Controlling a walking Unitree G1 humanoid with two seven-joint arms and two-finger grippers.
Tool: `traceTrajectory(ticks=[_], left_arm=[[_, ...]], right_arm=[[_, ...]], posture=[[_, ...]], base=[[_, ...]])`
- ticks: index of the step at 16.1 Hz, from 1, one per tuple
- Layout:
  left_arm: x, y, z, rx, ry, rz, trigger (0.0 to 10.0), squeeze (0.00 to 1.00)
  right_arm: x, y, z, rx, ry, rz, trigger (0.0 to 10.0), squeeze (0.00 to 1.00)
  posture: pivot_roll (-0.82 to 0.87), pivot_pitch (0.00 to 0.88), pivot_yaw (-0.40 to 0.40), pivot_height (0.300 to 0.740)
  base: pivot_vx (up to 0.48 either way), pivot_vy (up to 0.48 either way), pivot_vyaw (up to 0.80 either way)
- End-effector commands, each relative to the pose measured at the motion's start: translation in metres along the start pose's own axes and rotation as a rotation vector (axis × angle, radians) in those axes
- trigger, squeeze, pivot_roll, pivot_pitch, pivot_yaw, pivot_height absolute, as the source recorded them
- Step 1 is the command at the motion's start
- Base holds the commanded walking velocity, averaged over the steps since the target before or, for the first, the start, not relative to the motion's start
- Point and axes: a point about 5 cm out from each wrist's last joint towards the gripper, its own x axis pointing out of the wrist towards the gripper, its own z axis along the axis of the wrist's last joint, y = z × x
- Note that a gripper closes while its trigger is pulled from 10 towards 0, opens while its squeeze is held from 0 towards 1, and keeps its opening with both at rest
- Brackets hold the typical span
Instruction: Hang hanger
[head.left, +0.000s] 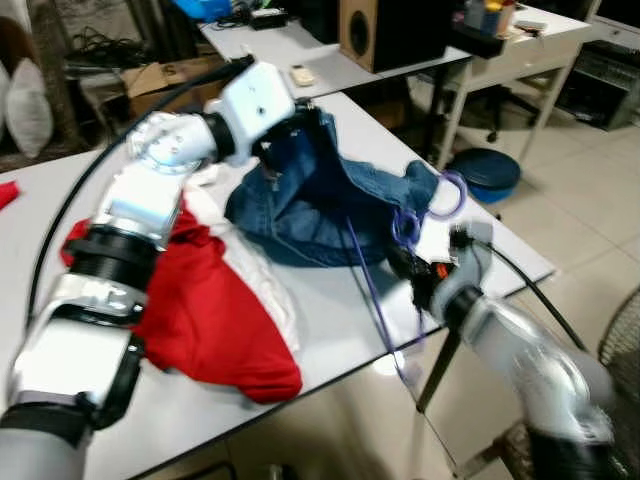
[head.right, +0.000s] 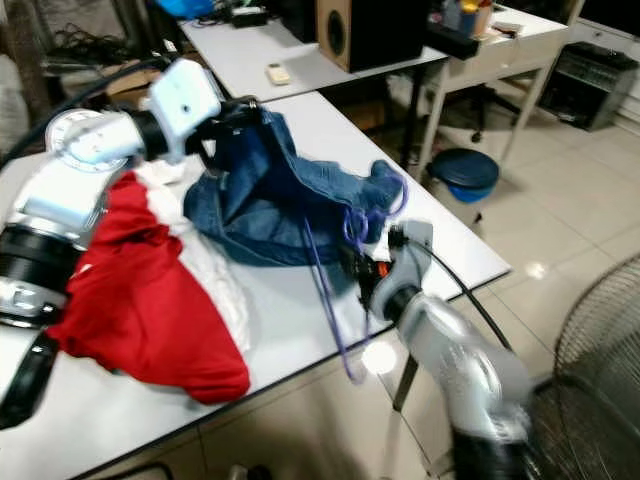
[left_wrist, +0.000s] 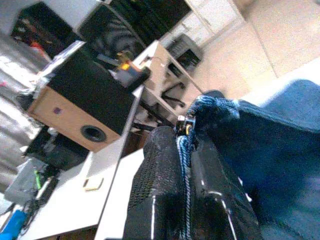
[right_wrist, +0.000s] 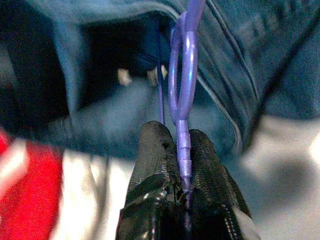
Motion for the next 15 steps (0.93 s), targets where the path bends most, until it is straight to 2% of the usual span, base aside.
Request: traceTrajectory(ticks=[1, 3, 4, 5, 6, 7, 8, 9, 11, 13, 14, 15], left_arm=[[-0.008, -0.002, -0.006, 0.044, 0.061, -0.086, 0.0, 0.00], [-0.018, -0.014, -0.019, 0.041, 0.153, -0.232, 0.0, 0.00], [-0.024, -0.026, -0.020, -0.019, 0.158, -0.340, 0.0, 0.00], [-0.027, -0.032, -0.012, -0.111, 0.101, -0.412, 0.0, 0.00], [-0.027, -0.034, -0.006, -0.153, 0.057, -0.439, 0.0, 0.00], [-0.023, -0.034, 0.008, -0.246, -0.057, -0.437, 0.0, 0.00], [-0.021, -0.033, 0.015, -0.289, -0.108, -0.440, 0.0, 0.00], [-0.017, -0.034, 0.029, -0.370, -0.200, -0.461, 0.0, 0.00], [-0.012, -0.034, 0.042, -0.440, -0.262, -0.478, 0.0, 0.00], [-0.004, -0.027, 0.056, -0.544, -0.338, -0.429, 0.0, 0.00], [0.001, -0.021, 0.066, -0.625, -0.389, -0.400, 0.0, 0.00], [0.003, -0.018, 0.074, -0.682, -0.427, -0.407, 0.0, 0.00]], right_arm=[[0.007, 0.003, 0.023, 0.066, -0.137, 0.053, 10.0, 0.00], [0.023, 0.003, 0.043, 0.188, -0.255, 0.085, 10.0, 0.00], [0.036, 0.001, 0.058, 0.330, -0.339, 0.092, 10.0, 0.00], [0.047, 0.003, 0.068, 0.458, -0.397, 0.111, 10.0, 0.00], [0.053, 0.004, 0.069, 0.500, -0.413, 0.112, 10.0, 0.00], [0.062, 0.006, 0.067, 0.508, -0.406, 0.100, 10.0, 0.00], [0.066, 0.007, 0.065, 0.513, -0.403, 0.094, 10.0, 0.00], [0.076, 0.010, 0.065, 0.557, -0.412, 0.086, 10.0, 0.00], [0.088, 0.016, 0.064, 0.570, -0.419, 0.068, 10.0, 0.00], [0.098, 0.022, 0.055, 0.480, -0.369, -0.004, 10.0, 0.00], [0.102, 0.023, 0.045, 0.414, -0.333, -0.061, 10.0, 0.00], [0.105, 0.023, 0.037, 0.363, -0.307, -0.099, 10.0, 0.00]], posture=[[-0.15, 0.000, 0.117, 0.740], [-0.15, 0.000, 0.123, 0.740], [-0.14, 0.000, 0.122, 0.740], [-0.13, 0.000, 0.115, 0.740], [-0.13, 0.000, 0.115, 0.740], [-0.11, 0.000, 0.107, 0.740], [-0.11, 0.000, 0.106, 0.740], [-0.11, 0.000, 0.104, 0.740], [-0.10, 0.000, 0.107, 0.740], [-0.10, 0.000, 0.111, 0.740], [-0.10, 0.000, 0.113, 0.740], [-0.11, 0.000, 0.116, 0.740]], base=[[0.000, 0.000, 0.00], [0.000, 0.000, 0.00], [0.000, 0.000, 0.00], [0.000, 0.000, 0.00], [0.000, 0.000, 0.00], [0.000, 0.000, 0.00], [0.000, 0.000, 0.00], [0.000, 0.000, 0.00], [0.000, 0.000, 0.00], [0.000, 0.000, 0.00], [0.000, 0.000, 0.00], [0.000, 0.000, 0.00]])
